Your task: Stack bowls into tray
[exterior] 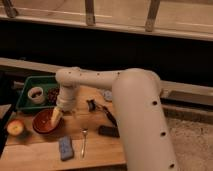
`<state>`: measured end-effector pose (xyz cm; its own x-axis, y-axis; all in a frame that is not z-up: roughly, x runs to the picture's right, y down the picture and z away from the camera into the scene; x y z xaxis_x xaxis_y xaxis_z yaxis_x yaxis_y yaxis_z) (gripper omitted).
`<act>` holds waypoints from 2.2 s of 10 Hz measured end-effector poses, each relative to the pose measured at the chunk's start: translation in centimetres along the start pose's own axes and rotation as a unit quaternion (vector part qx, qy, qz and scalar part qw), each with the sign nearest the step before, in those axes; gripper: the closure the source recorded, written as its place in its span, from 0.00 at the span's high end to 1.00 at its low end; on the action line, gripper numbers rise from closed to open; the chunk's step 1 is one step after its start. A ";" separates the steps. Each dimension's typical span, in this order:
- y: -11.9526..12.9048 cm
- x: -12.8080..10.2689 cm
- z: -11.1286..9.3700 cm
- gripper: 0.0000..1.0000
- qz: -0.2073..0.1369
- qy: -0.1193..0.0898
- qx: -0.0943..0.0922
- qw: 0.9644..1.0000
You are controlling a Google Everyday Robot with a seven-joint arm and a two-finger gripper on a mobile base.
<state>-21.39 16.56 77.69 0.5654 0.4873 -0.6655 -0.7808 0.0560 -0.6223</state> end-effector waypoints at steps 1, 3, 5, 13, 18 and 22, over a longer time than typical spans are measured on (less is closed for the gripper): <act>0.3 -0.4 0.6 0.73 0.000 0.003 -0.007 1.000; 1.1 -1.5 1.7 0.73 0.000 0.006 -0.017 1.000; 1.5 -2.3 2.0 0.73 0.005 0.002 -0.018 1.000; 1.7 -3.4 4.9 0.30 0.023 0.007 -0.019 1.000; 2.6 -2.6 1.8 0.00 0.003 -0.012 0.000 1.000; 3.8 -1.8 -2.9 0.00 -0.020 -0.045 0.010 0.999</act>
<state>-24.63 13.40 75.32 0.5701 0.5614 -0.5998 -0.7639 0.0936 -0.6385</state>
